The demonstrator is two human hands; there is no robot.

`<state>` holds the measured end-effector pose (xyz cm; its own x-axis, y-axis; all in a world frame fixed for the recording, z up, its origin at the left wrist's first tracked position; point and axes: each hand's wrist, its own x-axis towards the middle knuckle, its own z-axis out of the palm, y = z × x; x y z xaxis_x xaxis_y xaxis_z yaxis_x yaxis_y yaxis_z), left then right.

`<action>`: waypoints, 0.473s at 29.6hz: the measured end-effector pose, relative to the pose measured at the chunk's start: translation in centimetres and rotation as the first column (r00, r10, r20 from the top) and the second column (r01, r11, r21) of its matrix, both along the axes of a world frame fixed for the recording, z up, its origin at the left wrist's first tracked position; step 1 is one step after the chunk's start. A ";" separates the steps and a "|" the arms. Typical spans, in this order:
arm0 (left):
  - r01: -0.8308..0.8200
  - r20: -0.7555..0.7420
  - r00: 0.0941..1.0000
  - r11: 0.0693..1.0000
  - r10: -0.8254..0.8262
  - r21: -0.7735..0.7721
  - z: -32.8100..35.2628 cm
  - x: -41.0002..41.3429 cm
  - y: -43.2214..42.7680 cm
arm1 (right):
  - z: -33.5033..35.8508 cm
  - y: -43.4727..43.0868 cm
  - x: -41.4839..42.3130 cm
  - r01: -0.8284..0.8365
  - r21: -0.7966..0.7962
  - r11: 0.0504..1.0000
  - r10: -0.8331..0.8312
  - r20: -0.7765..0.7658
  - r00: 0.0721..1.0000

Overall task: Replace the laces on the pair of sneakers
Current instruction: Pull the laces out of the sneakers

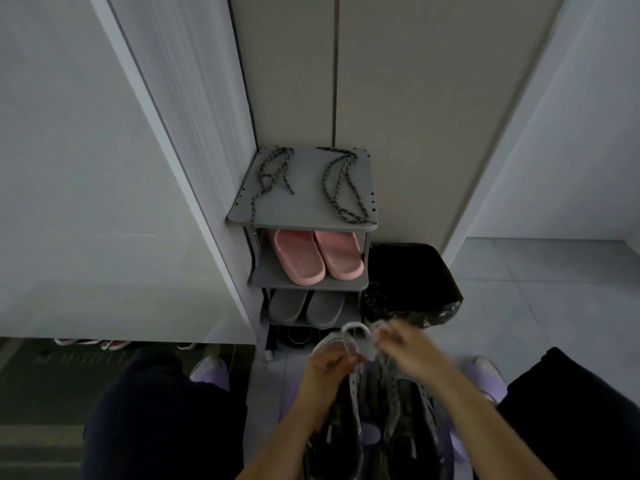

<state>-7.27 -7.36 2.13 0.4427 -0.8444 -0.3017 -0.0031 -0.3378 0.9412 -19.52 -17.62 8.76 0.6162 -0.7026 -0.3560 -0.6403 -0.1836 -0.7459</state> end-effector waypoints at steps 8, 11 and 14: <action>-0.071 -0.005 0.997 0.994 0.071 -0.077 -1.3 0.1 0.4 | -5.1 2.2 2.7 0.059 0.082 0.995 -0.064 0.061 0.996; -0.039 0.142 0.989 0.998 0.045 -0.047 -2.4 -0.3 1.1 | -5.4 2.0 2.7 0.160 0.154 0.975 -0.178 0.110 0.978; 0.012 0.253 0.967 1.000 -0.016 0.020 -3.6 -0.7 1.5 | -5.6 2.2 2.5 0.213 0.146 0.966 -0.237 0.173 0.956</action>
